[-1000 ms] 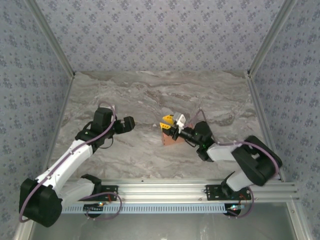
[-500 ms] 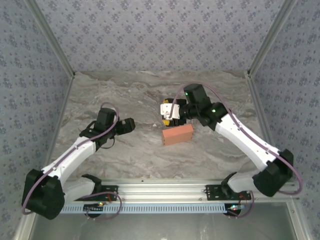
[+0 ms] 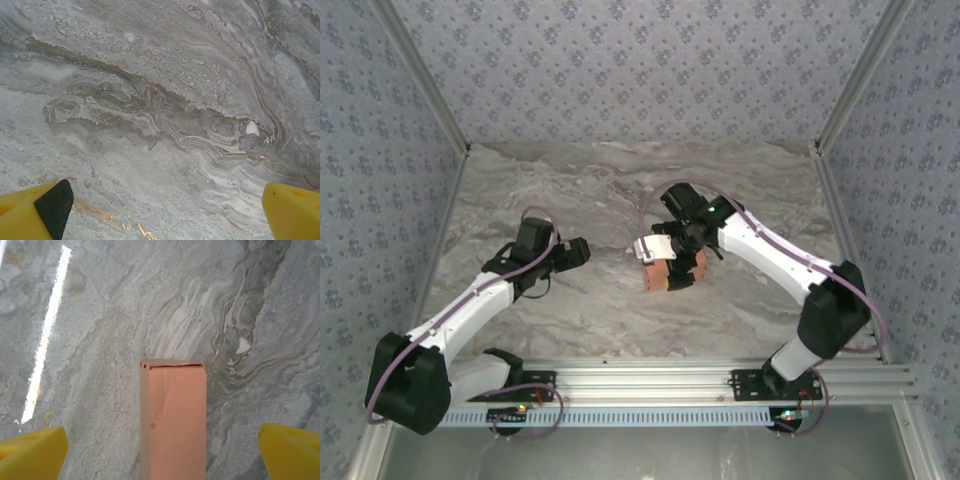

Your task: Fold the paper box

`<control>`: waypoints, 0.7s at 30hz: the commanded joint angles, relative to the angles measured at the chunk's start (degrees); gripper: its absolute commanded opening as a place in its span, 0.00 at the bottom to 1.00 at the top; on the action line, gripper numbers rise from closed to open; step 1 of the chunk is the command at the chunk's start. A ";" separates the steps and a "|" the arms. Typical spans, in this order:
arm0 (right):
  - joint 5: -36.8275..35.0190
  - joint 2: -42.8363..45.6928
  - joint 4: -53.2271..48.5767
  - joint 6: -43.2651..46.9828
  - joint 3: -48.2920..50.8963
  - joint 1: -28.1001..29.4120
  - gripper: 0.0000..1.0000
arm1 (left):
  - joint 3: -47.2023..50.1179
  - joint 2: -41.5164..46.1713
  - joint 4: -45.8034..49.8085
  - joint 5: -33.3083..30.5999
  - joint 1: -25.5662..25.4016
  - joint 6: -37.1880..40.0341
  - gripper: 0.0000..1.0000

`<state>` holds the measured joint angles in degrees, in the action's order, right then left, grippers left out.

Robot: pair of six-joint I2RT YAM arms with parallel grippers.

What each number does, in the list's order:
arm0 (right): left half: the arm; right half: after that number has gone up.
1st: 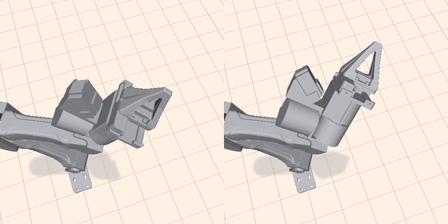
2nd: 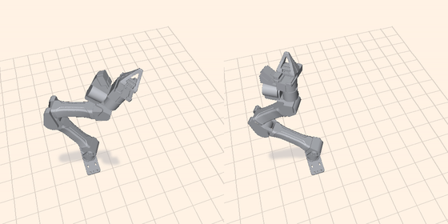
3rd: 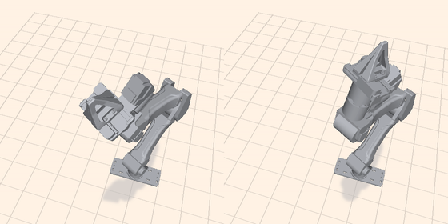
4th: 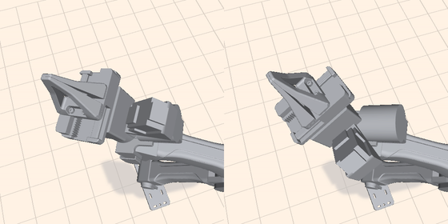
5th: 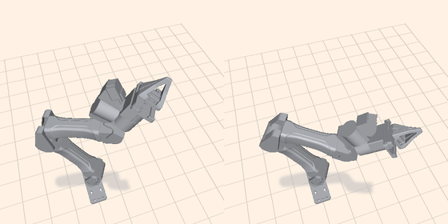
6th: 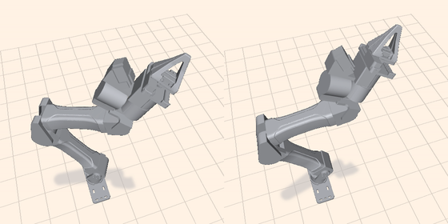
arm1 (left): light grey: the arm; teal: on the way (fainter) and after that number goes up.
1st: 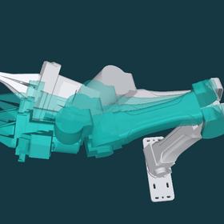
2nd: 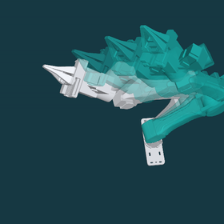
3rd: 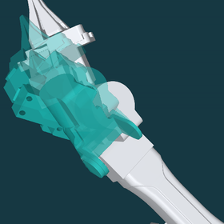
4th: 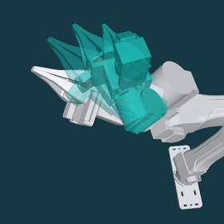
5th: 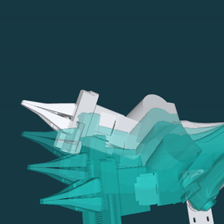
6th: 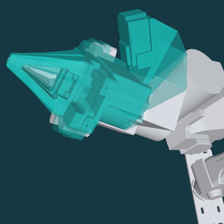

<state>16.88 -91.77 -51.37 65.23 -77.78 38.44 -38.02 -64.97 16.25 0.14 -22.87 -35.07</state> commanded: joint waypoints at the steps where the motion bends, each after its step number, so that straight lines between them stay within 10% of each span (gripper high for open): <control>1: -1.39 -3.85 -3.57 -0.51 -2.98 -1.35 0.98 | 0.44 -0.91 -1.43 0.16 0.42 -0.80 0.99; 12: -15.45 -9.75 -0.41 -10.15 -0.94 1.63 0.64 | 3.81 -1.15 -5.56 2.47 0.42 -1.96 0.99; 21: -30.43 -3.96 25.44 -22.03 8.45 7.09 0.51 | 3.40 -1.26 -6.33 1.44 1.75 -3.73 0.99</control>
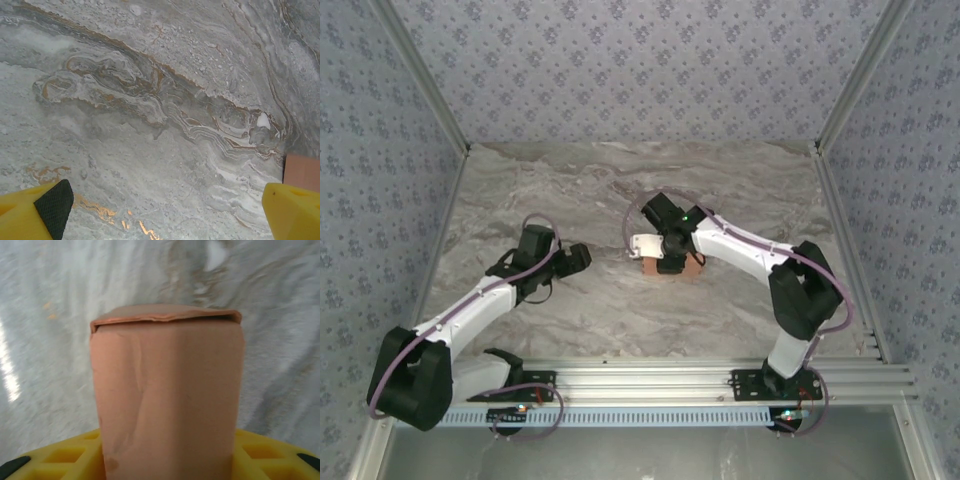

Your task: Fold the paper box

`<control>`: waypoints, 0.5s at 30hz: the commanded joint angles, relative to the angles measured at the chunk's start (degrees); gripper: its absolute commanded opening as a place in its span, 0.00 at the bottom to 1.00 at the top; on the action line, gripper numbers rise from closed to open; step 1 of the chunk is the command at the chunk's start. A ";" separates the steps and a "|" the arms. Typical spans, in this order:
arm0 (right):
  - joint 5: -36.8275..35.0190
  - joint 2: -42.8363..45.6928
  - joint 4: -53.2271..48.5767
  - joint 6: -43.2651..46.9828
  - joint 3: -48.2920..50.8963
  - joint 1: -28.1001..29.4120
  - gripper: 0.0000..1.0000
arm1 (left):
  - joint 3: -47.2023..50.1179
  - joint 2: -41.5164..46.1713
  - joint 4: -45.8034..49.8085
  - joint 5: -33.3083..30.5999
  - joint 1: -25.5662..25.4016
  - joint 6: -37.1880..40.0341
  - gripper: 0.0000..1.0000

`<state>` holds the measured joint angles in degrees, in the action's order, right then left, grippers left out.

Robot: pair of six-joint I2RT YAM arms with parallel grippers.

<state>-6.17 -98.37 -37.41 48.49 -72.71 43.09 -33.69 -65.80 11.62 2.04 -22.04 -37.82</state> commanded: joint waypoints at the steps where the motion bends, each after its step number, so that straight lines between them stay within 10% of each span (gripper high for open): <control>1: -10.38 3.09 14.64 -5.82 5.44 3.89 0.51 | -1.06 -0.36 -1.62 -0.47 1.15 -0.95 0.99; 7: -22.69 0.65 26.33 -10.43 11.09 11.25 0.65 | -2.37 0.37 0.17 -0.62 3.76 0.33 0.99; 15: -8.60 9.50 19.54 -12.95 12.18 13.29 1.00 | -7.94 2.29 6.89 -2.53 6.95 5.11 0.99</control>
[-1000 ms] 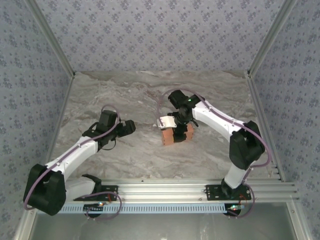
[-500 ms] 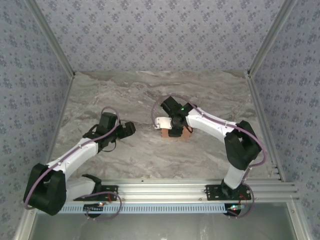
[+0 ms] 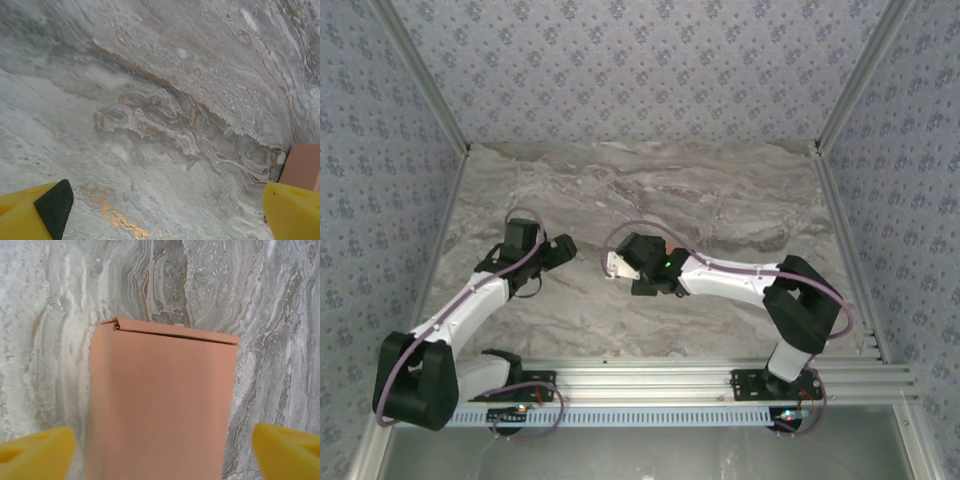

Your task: Fold the paper box

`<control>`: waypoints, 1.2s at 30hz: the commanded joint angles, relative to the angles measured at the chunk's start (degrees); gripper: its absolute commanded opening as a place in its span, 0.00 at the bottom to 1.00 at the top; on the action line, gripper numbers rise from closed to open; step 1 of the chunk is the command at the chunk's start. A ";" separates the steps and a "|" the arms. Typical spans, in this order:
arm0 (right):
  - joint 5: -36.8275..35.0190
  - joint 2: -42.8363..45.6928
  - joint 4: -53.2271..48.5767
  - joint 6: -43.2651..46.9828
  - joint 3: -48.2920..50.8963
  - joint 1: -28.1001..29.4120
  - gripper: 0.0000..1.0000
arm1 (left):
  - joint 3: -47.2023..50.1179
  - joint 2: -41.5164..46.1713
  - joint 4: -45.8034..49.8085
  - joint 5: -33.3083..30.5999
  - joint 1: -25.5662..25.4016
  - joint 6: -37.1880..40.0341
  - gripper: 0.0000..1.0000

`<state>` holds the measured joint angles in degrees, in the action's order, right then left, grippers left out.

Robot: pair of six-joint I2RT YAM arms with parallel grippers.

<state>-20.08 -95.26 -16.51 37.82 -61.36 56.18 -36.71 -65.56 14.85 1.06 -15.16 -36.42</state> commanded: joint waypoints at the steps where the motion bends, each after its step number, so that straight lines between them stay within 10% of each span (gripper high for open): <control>1: 7.52 9.46 -1.34 -2.93 1.42 -0.09 1.00 | -6.53 2.46 5.49 -2.92 -0.35 5.30 0.99; 8: 21.85 33.05 9.03 -12.57 9.82 -11.01 1.00 | -7.60 12.91 3.72 -12.19 -3.15 14.73 0.99; 19: 2.91 63.61 24.54 -39.39 34.81 -43.86 1.00 | 10.37 18.30 -20.89 -25.26 -3.57 26.58 0.99; 36: 18.78 30.19 59.09 -40.06 50.04 -57.59 1.00 | 18.26 -7.45 -55.35 -7.95 8.02 37.71 0.99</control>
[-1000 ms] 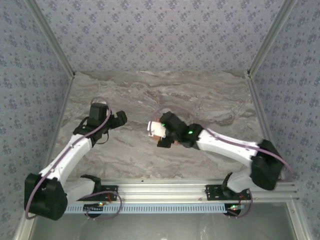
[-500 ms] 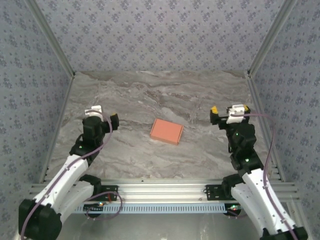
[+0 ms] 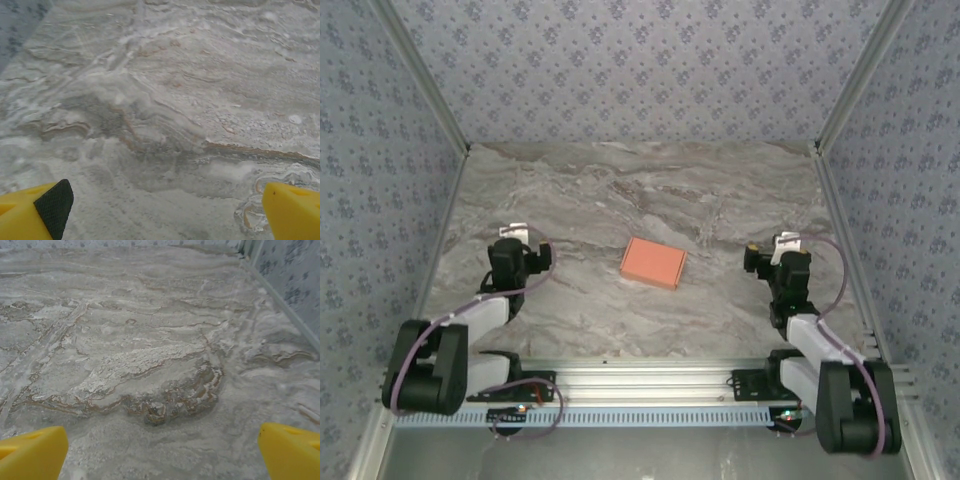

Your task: Fold the paper box

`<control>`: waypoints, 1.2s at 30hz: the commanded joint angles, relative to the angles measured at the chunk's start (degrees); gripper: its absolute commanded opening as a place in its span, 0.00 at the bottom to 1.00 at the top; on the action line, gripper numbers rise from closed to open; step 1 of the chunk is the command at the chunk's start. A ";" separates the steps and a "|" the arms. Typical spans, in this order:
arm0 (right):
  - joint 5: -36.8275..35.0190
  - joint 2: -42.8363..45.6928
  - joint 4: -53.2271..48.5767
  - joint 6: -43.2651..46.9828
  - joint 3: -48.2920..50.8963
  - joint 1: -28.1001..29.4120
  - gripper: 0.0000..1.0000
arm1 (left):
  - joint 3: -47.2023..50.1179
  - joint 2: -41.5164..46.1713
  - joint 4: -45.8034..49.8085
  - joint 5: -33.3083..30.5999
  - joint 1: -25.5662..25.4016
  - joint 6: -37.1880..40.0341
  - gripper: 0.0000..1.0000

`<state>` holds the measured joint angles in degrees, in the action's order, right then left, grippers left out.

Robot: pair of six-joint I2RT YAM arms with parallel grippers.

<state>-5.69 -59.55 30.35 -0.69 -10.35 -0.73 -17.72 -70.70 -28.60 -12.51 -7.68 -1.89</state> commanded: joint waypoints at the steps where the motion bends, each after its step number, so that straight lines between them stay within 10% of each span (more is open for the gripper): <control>1: 4.86 -8.15 15.50 -1.60 -1.10 -0.68 1.00 | -2.11 -3.56 -10.72 4.47 0.56 4.07 0.99; 6: 2.36 -16.53 22.31 0.47 -3.11 -1.47 1.00 | 0.37 -19.02 -34.12 10.36 8.51 0.65 0.99; 11: 2.59 -28.90 33.91 -0.82 -3.52 -2.65 1.00 | -5.41 -16.35 -17.22 17.14 11.24 0.02 0.99; 36: 2.79 -27.46 16.05 1.96 -11.91 -0.59 1.00 | -6.02 -17.13 -17.80 14.50 9.69 0.93 0.99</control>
<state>-3.57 -87.07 47.75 0.47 -21.39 -1.45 -22.59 -88.29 -46.46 2.50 2.13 -1.10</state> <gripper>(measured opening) 0.999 0.993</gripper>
